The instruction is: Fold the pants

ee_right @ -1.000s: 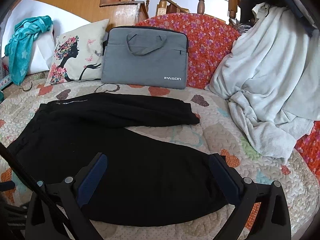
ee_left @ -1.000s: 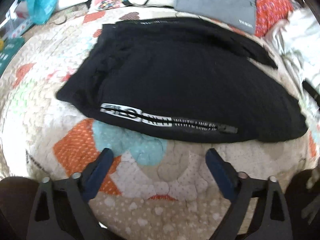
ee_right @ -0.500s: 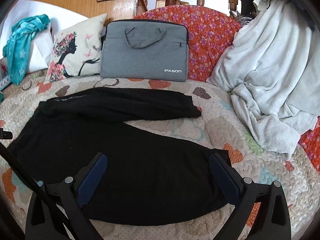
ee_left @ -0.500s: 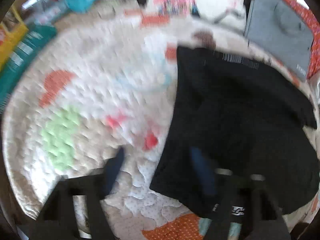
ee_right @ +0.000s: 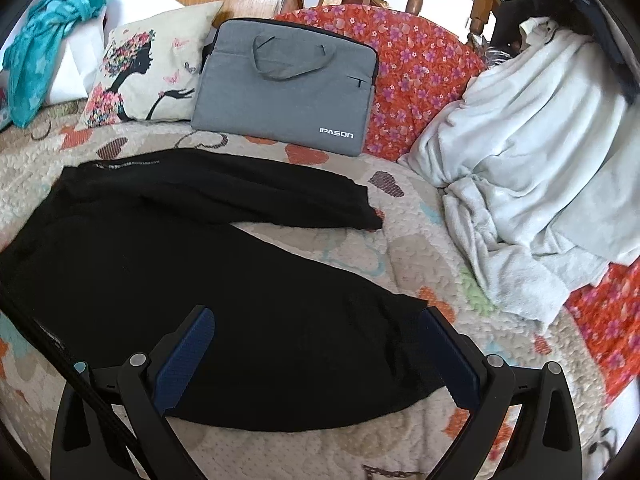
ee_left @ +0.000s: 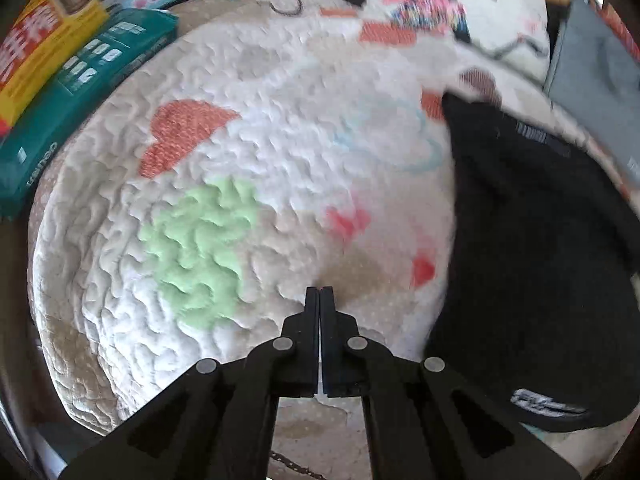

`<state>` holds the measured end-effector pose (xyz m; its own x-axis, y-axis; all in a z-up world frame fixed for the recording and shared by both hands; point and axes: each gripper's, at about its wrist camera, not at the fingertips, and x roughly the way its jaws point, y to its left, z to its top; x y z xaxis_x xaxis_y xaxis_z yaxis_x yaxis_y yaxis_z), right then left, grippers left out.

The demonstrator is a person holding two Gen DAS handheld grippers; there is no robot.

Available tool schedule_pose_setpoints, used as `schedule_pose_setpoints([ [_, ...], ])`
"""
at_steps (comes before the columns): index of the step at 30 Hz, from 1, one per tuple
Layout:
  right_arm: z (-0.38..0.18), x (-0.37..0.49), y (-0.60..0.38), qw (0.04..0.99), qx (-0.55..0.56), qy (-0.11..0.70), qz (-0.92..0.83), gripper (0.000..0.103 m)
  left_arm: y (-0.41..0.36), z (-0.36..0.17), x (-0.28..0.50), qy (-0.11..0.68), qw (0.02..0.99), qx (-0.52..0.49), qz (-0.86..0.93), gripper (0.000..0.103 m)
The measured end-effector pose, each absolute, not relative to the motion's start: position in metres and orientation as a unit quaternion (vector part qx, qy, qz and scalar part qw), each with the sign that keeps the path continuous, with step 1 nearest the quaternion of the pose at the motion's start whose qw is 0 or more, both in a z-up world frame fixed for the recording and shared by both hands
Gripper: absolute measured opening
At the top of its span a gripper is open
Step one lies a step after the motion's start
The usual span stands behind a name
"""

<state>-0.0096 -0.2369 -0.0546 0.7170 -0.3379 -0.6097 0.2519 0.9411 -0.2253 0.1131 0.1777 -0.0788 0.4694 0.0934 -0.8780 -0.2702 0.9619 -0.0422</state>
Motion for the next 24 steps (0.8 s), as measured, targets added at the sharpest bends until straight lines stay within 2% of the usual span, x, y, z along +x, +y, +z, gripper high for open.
schedule_pose_setpoints([
  [4, -0.027, -0.020, -0.249, 0.934, -0.051, 0.311, -0.170, 0.102, 0.177, -0.053, 0.103, 0.463, 0.878, -0.096, 0.075, 0.003],
  [8, 0.020, -0.025, -0.258, 0.960, -0.051, 0.234, -0.148, 0.103, 0.156, -0.032, 0.113, 0.448, 0.888, -0.099, 0.037, 0.031],
  [9, 0.026, -0.016, -0.265, 0.961, -0.026, 0.252, -0.109, 0.103, 0.150, -0.029, 0.121, 0.446, 0.889, -0.101, 0.027, 0.035],
  [12, 0.023, 0.019, -0.286, 0.947, 0.070, 0.314, -0.023, 0.102, 0.127, -0.021, 0.141, 0.443, 0.889, -0.112, -0.006, 0.039],
  [14, 0.016, 0.042, -0.296, 0.940, 0.089, 0.327, -0.032, 0.100, 0.111, -0.020, 0.159, 0.446, 0.887, -0.121, -0.020, 0.040],
  [16, 0.005, 0.067, -0.306, 0.931, 0.091, 0.348, -0.058, 0.091, 0.099, -0.021, 0.179, 0.449, 0.885, -0.119, -0.029, 0.040],
  [18, -0.009, 0.090, -0.322, 0.915, 0.125, 0.379, -0.059, 0.086, 0.091, -0.021, 0.197, 0.452, 0.884, -0.114, -0.040, 0.040],
  [20, -0.023, 0.108, -0.343, 0.900, 0.155, 0.402, -0.062, 0.086, 0.082, -0.020, 0.217, 0.453, 0.885, -0.093, -0.053, 0.041],
  [23, -0.033, 0.140, -0.372, 0.891, 0.166, 0.419, -0.061, 0.086, 0.074, -0.021, 0.246, 0.448, 0.891, -0.042, -0.066, 0.052],
  [24, -0.037, 0.153, -0.383, 0.886, 0.173, 0.427, -0.057, 0.086, 0.074, -0.022, 0.255, 0.448, 0.891, -0.030, -0.068, 0.053],
])
